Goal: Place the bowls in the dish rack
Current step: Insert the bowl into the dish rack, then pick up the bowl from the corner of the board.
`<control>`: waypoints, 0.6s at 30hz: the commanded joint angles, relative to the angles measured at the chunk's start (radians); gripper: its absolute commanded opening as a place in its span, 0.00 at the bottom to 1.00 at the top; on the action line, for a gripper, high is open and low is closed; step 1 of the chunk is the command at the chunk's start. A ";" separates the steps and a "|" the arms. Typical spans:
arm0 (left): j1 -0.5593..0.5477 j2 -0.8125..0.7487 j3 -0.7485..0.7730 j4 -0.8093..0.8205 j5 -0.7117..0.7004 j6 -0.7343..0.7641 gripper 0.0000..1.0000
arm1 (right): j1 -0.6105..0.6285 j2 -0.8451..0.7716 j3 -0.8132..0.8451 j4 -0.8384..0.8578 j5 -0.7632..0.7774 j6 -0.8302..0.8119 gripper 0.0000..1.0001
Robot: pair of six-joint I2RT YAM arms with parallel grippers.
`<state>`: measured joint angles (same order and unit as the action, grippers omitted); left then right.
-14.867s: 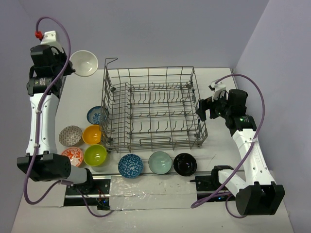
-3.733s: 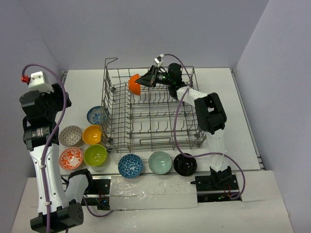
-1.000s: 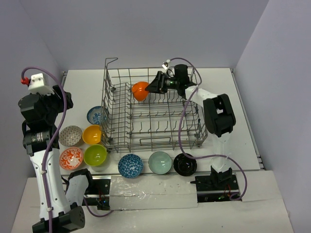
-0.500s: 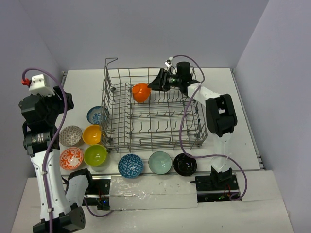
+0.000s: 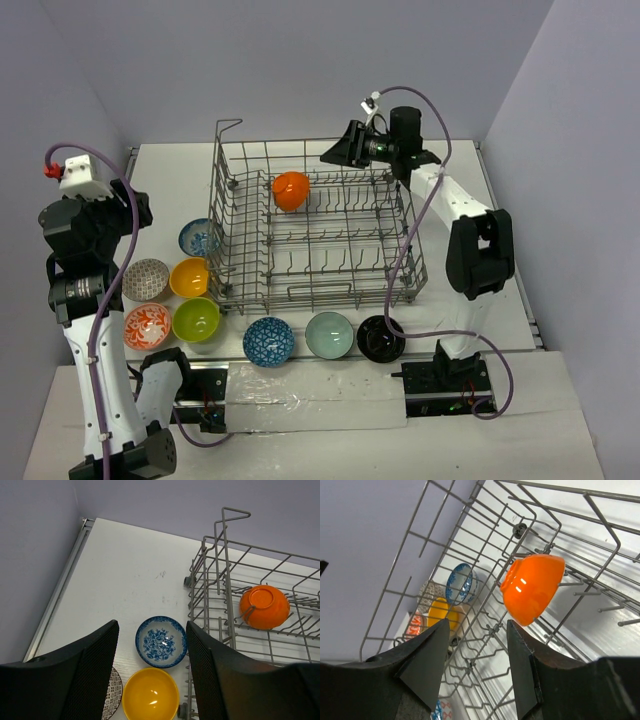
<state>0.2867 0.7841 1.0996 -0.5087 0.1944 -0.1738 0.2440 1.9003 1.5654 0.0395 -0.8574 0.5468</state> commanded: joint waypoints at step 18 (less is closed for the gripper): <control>0.005 0.268 0.069 -0.005 -0.010 0.085 0.59 | 0.044 -0.401 0.035 -0.659 0.052 -0.705 0.57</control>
<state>0.2867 1.0164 1.1244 -0.5102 0.2066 -0.1299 0.2840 1.6009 1.6123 -0.5117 -0.8257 -0.0124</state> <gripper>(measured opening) 0.592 0.571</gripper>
